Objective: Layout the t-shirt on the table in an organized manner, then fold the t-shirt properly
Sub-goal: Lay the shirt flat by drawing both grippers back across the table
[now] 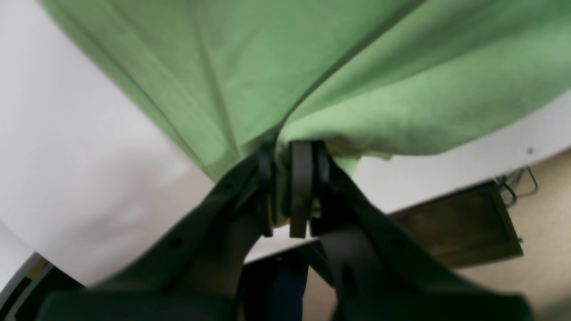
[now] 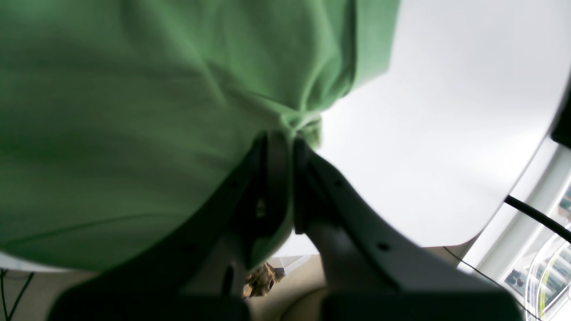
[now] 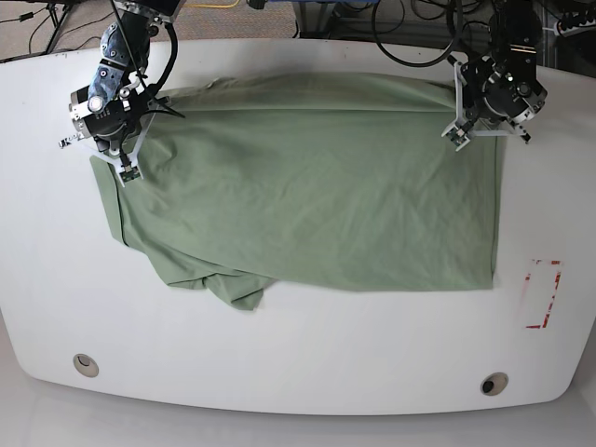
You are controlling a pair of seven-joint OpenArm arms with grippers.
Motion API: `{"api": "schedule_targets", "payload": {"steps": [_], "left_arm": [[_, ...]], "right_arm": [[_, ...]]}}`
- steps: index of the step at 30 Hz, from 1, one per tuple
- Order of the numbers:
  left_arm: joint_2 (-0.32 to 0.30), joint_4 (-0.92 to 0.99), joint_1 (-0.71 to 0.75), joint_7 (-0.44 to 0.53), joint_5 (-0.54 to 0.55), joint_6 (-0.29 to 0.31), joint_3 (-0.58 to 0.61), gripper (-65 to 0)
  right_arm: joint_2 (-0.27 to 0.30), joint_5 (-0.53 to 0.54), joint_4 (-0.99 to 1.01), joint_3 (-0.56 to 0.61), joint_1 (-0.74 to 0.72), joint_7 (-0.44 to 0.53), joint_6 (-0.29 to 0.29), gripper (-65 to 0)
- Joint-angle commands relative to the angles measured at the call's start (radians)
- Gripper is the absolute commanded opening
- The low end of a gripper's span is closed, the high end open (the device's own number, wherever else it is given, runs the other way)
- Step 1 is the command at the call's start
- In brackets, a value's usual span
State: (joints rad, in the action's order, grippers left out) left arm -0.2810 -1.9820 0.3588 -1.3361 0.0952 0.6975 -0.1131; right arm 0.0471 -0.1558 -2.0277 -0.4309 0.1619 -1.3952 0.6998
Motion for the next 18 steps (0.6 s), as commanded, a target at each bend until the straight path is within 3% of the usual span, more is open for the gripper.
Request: {"api": "schedule_targets", "payload": {"steps": [1, 18], "left_arm": [[-0.034, -0.013, 0.019, -0.009, -0.015, 0.001, -0.009, -64.2], [-0.116, -0.010, 0.081, -0.009, -0.015, 0.001, -0.009, -64.2]], "right_arm": [[0.017, -0.018, -0.018, -0.006, 0.011, -0.001, -0.002, -65.0], [0.021, -0.018, -0.017, -0.009, 0.132, -0.001, -0.002, -65.0]]}}
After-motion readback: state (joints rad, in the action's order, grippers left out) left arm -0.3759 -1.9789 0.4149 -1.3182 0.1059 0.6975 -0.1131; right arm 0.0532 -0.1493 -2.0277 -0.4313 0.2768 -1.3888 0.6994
